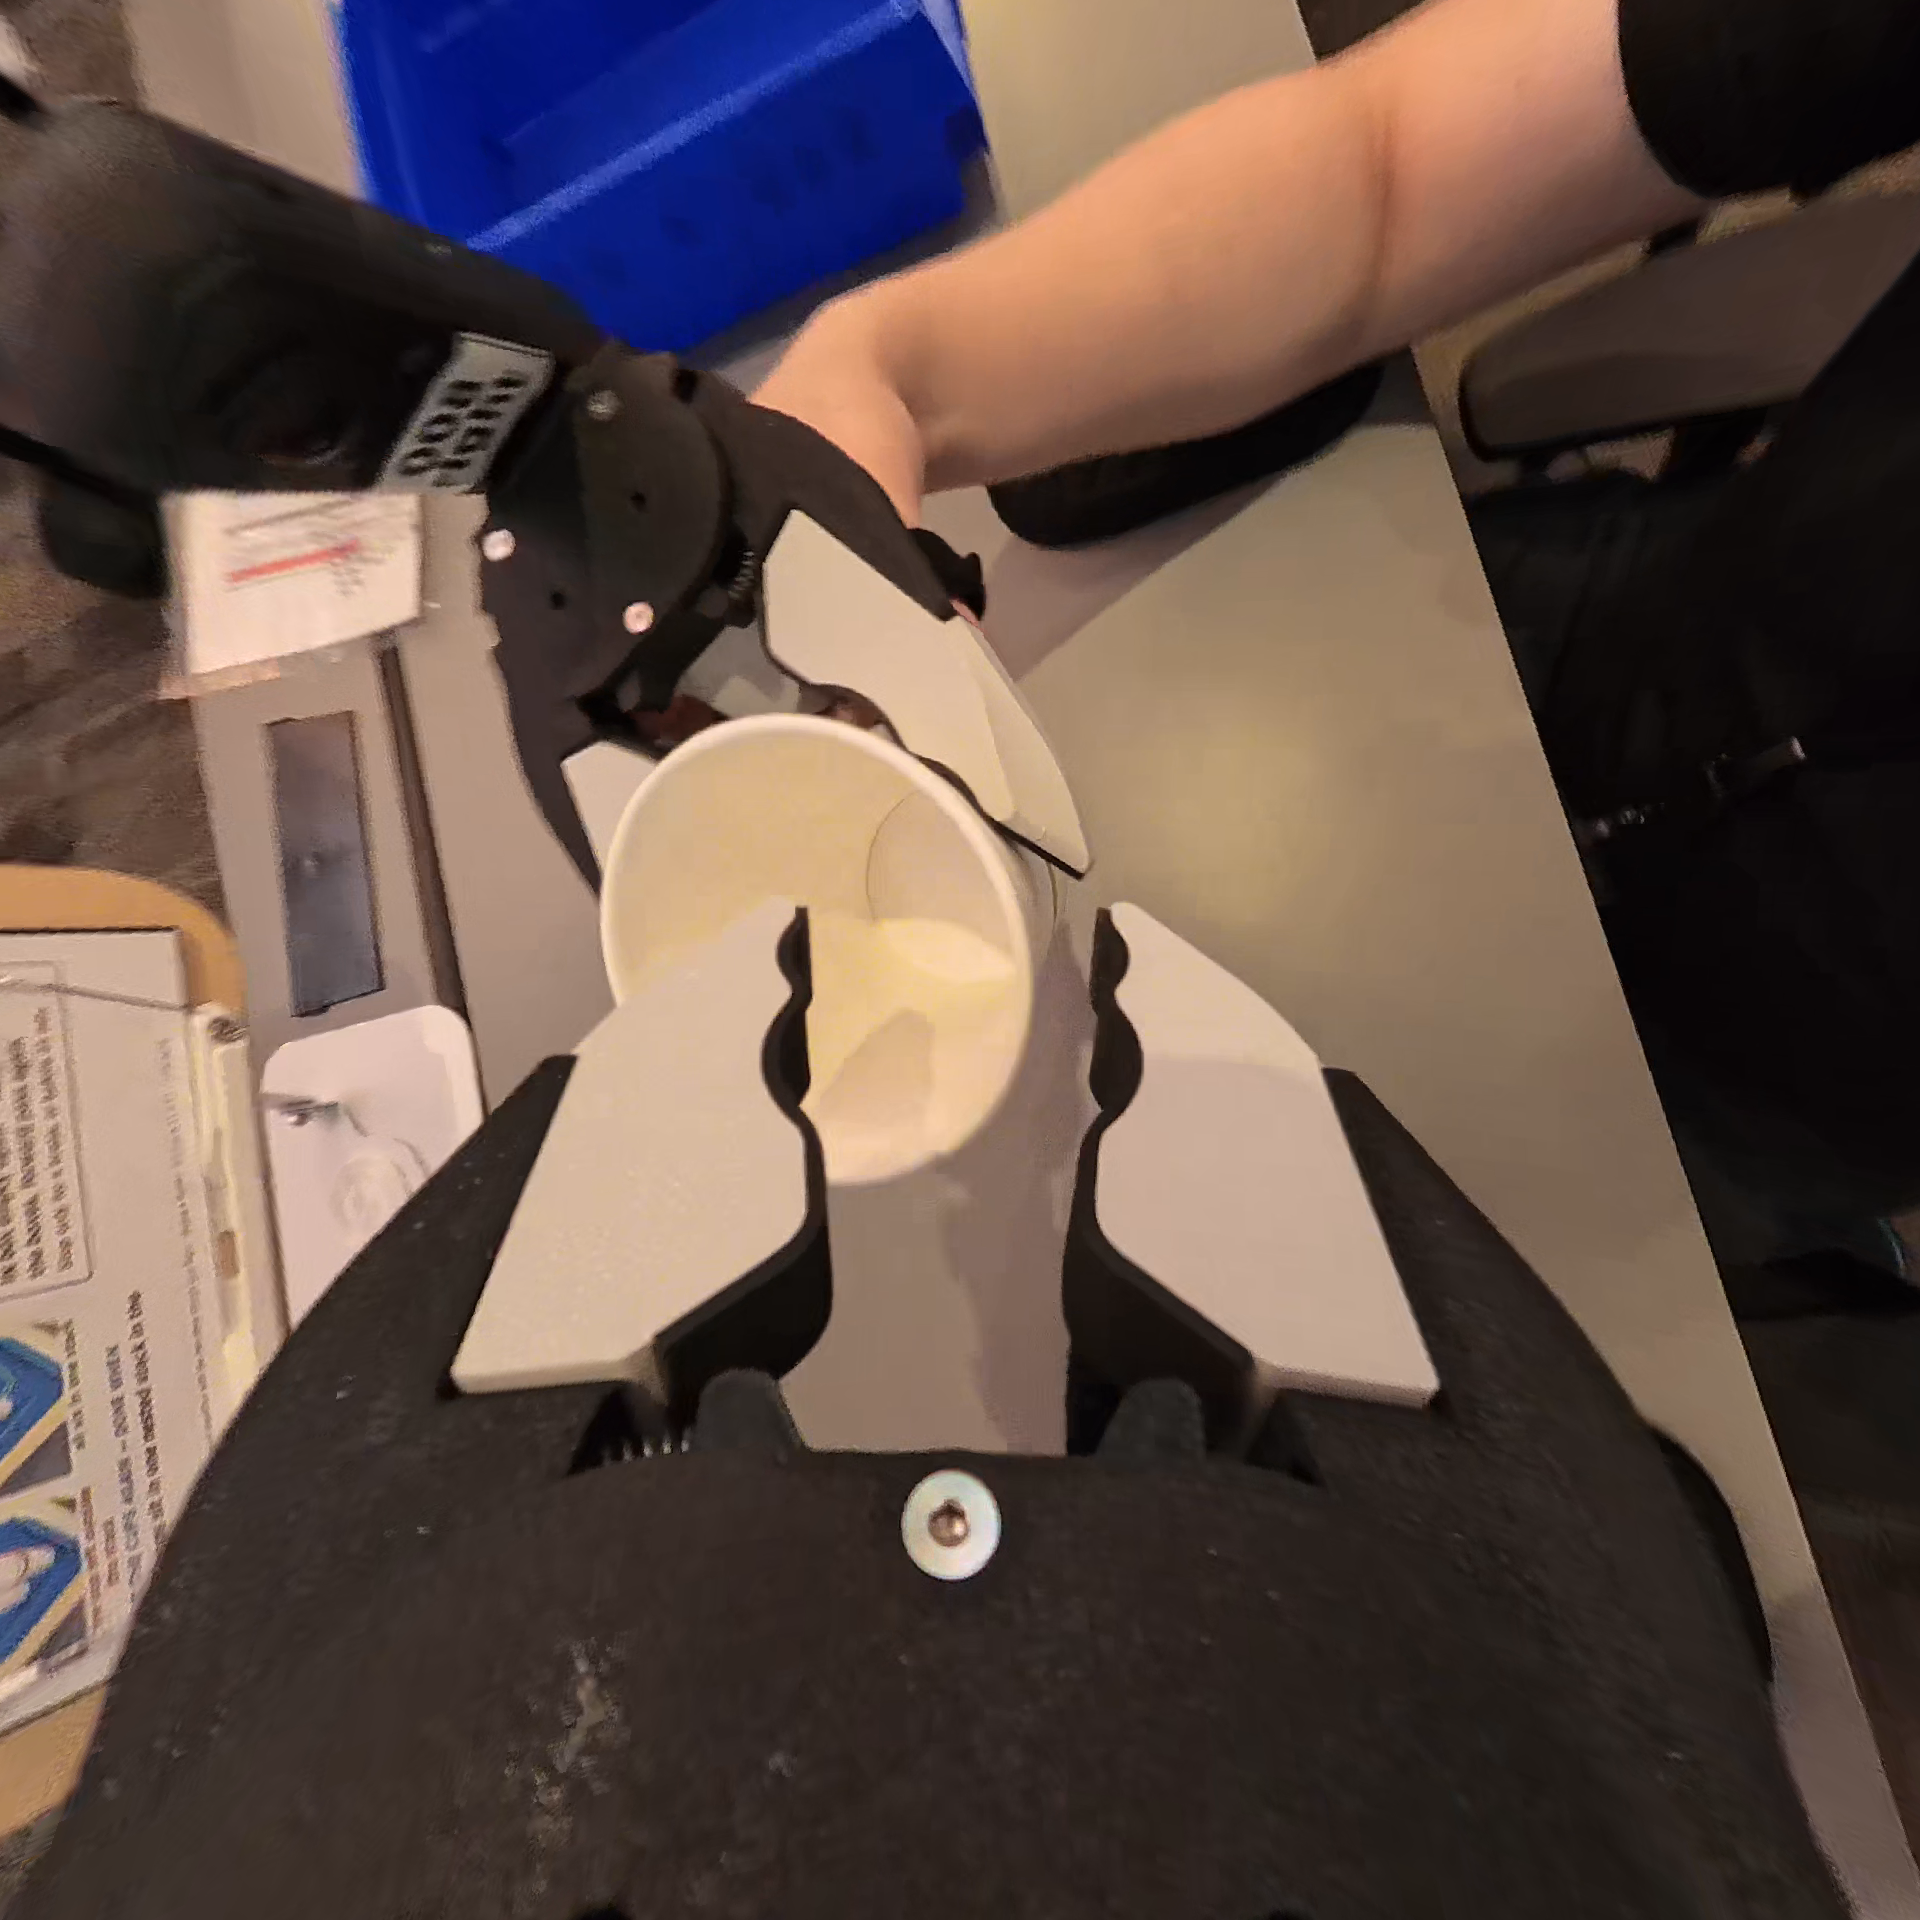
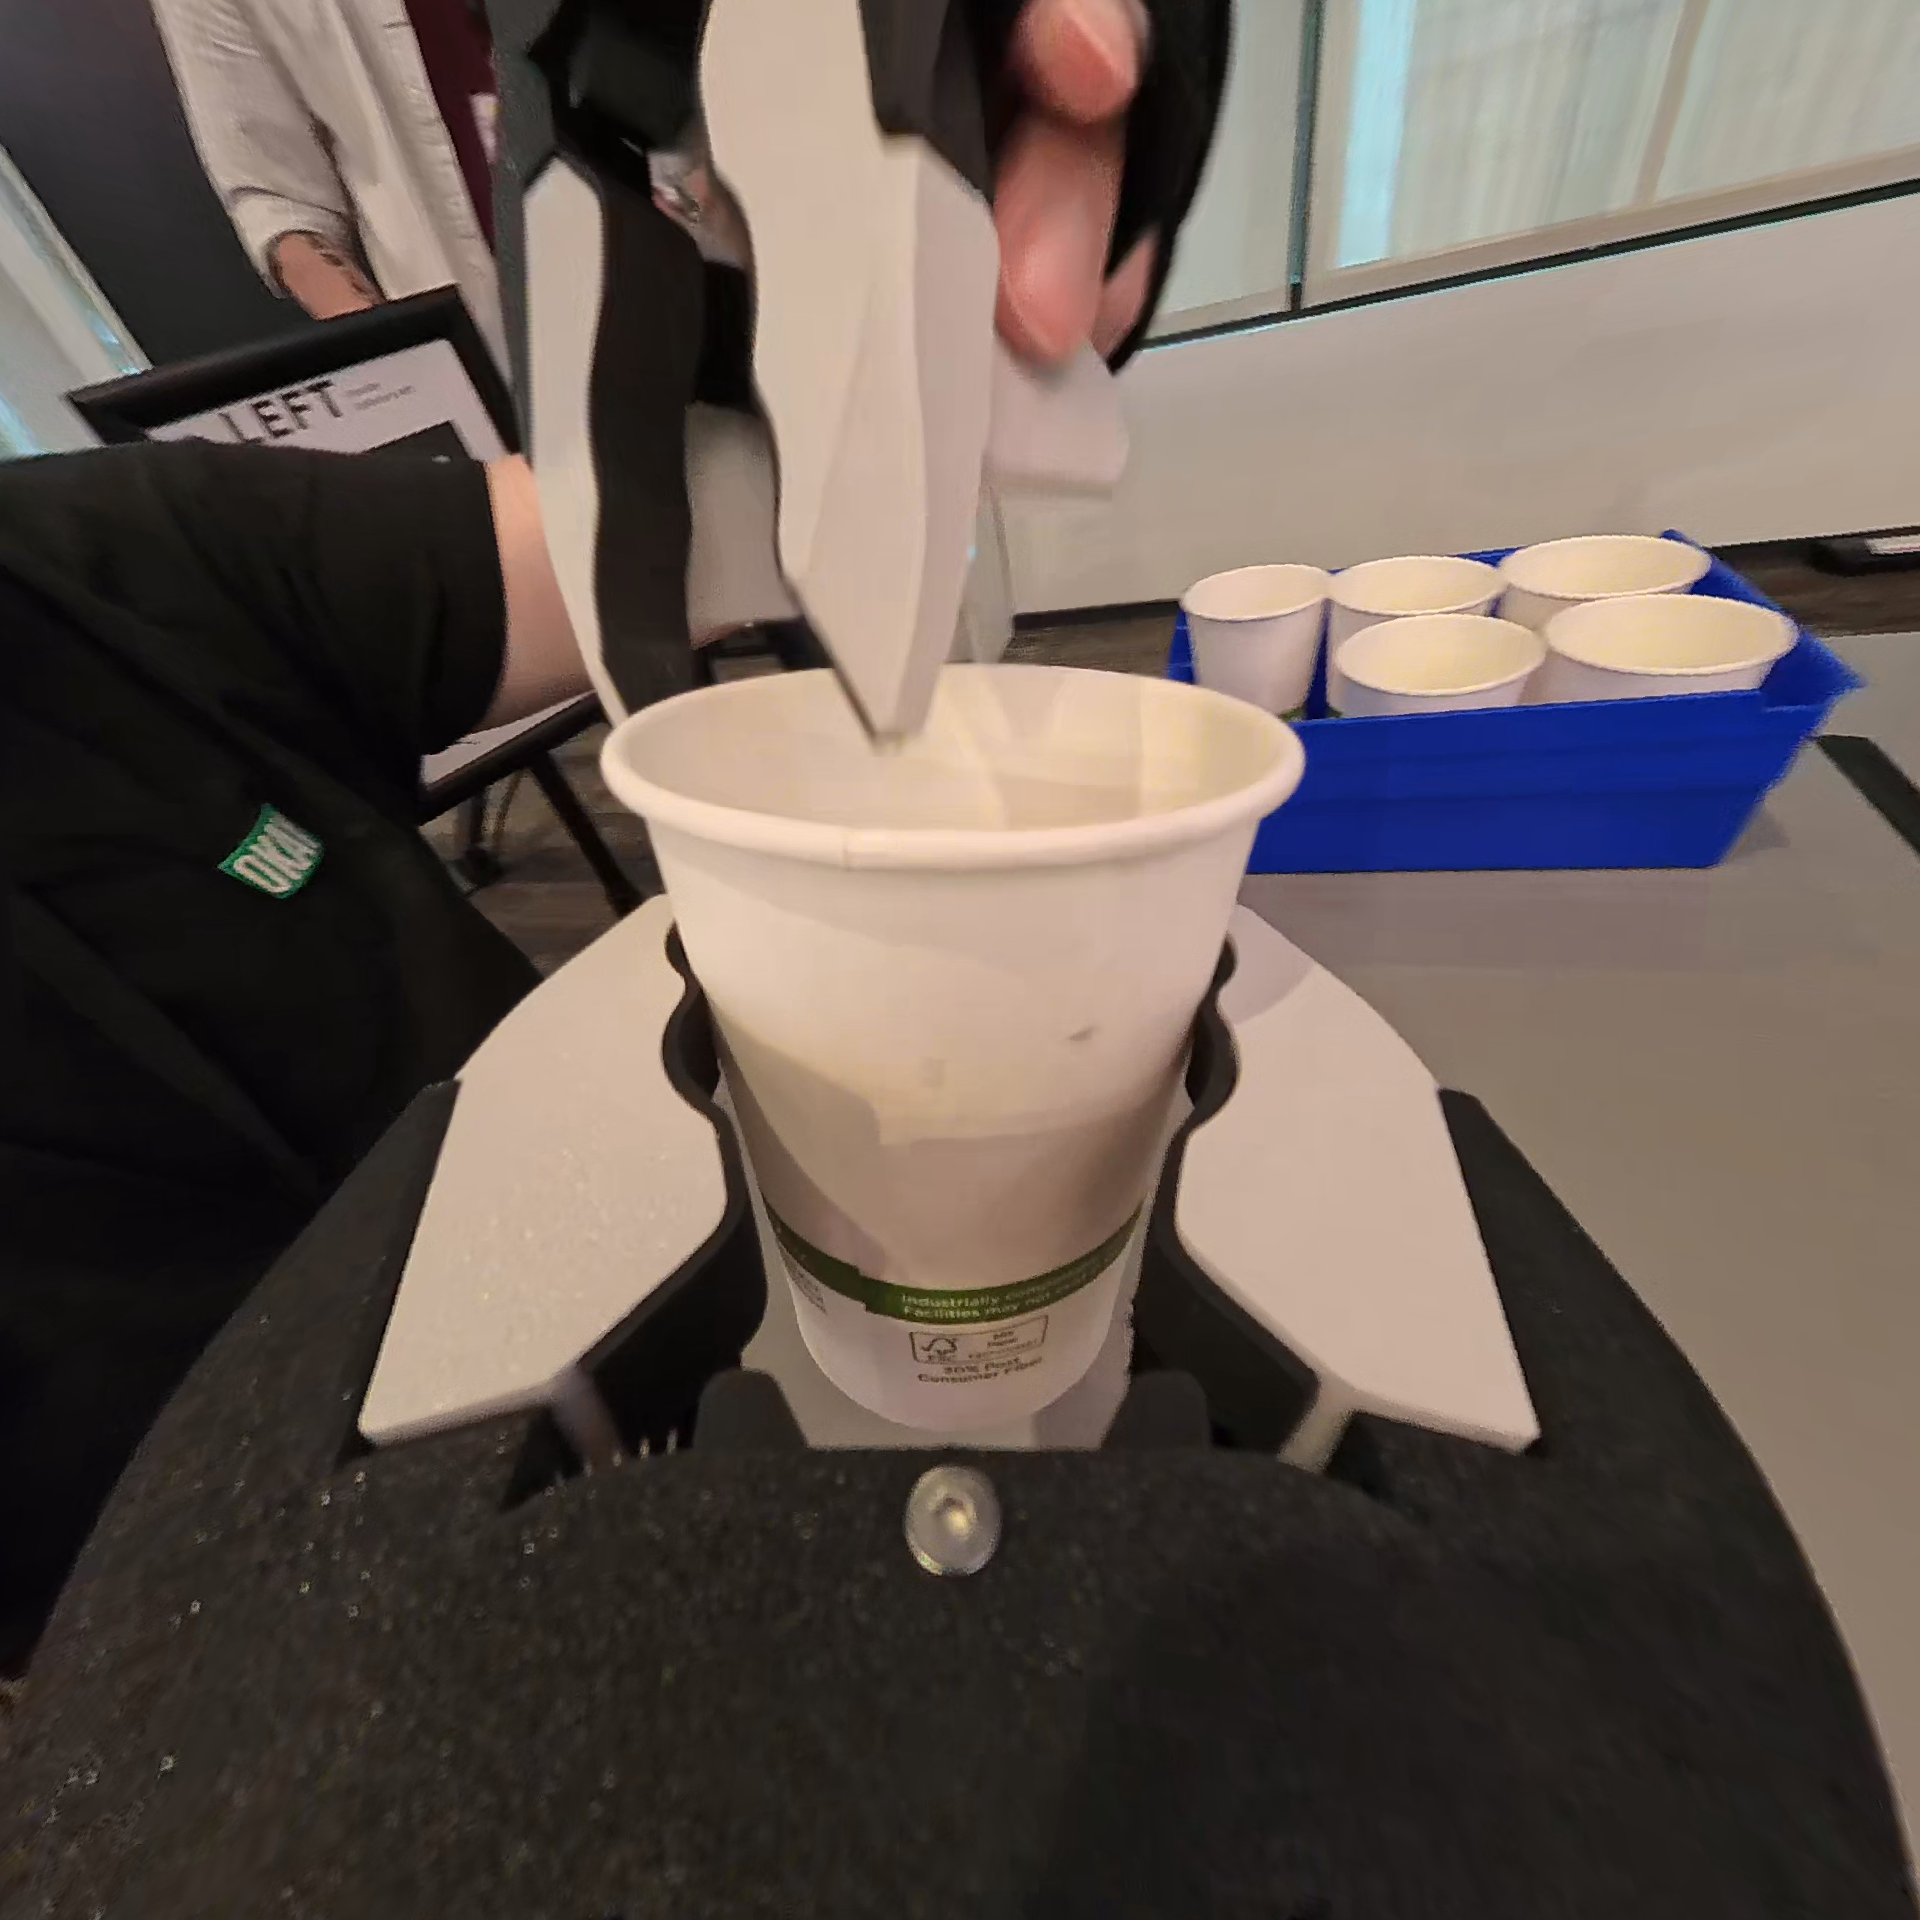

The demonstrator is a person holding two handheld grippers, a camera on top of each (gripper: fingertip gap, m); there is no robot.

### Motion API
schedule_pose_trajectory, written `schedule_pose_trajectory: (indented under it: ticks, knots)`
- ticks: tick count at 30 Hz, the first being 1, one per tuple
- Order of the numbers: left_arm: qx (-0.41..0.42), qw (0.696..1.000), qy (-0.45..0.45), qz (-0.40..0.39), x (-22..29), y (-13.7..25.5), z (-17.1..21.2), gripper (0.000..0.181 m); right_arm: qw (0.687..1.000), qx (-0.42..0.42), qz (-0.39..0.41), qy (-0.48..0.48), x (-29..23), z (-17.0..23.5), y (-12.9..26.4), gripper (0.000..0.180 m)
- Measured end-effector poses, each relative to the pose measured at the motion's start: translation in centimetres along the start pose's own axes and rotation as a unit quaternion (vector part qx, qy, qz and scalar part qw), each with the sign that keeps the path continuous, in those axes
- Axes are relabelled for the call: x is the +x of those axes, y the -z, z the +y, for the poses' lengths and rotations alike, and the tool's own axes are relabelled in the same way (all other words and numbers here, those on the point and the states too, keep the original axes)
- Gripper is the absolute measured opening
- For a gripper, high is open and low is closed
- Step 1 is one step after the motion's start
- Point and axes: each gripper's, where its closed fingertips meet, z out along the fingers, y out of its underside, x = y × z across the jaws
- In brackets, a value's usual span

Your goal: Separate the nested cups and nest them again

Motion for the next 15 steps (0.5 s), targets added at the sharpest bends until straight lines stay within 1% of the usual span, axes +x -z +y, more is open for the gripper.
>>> schedule_pose_trajectory:
  ticks: [2,5,7,9,10,11,12,13,14,15]
  knots:
    - [0.048,0.998,0.021,-0.046,-1.2,1.8,-0.3,0.058,0.999,-0.003,0.042,0.002,1.3,0.0,1.3,0.089]
    - [0.129,0.982,0.068,-0.121,-3.1,5.5,0.4,0.06,0.993,0.005,0.122,0.008,3.3,-0.5,4.7,0.089]
    - [0.166,0.967,0.107,-0.159,-3.8,7.5,2.1,0.058,0.98,0.031,0.193,0.018,4.1,-1.9,8.4,0.09]
    - [0.177,0.959,0.142,-0.17,-3.5,8.4,4.4,0.057,0.96,0.067,0.269,0.047,3.8,-3.6,13.1,0.09]
    - [0.174,0.957,0.156,-0.172,-3.1,8.6,5.6,0.057,0.941,0.077,0.322,0.072,3.5,-4.3,16.1,0.09]
    - [0.169,0.956,0.166,-0.176,-2.8,8.6,6.7,0.057,0.911,0.079,0.391,0.104,3.4,-4.7,19.8,0.09]
    - [0.163,0.955,0.172,-0.18,-2.4,8.5,7.7,0.057,0.873,0.074,0.463,0.131,3.1,-4.7,23.9,0.09]
    - [0.159,0.954,0.176,-0.182,-1.9,8.4,8.4,0.057,0.827,0.059,0.54,0.144,2.8,-4.0,28.6,0.09]
    - [0.157,0.954,0.18,-0.183,-1.5,8.3,8.9,0.056,0.778,0.043,0.611,0.143,2.5,-2.8,33.4,0.09]
    - [0.156,0.953,0.182,-0.184,-1.1,8.2,9.2,0.056,0.735,0.037,0.664,0.131,1.9,-1.2,37.7,0.09]
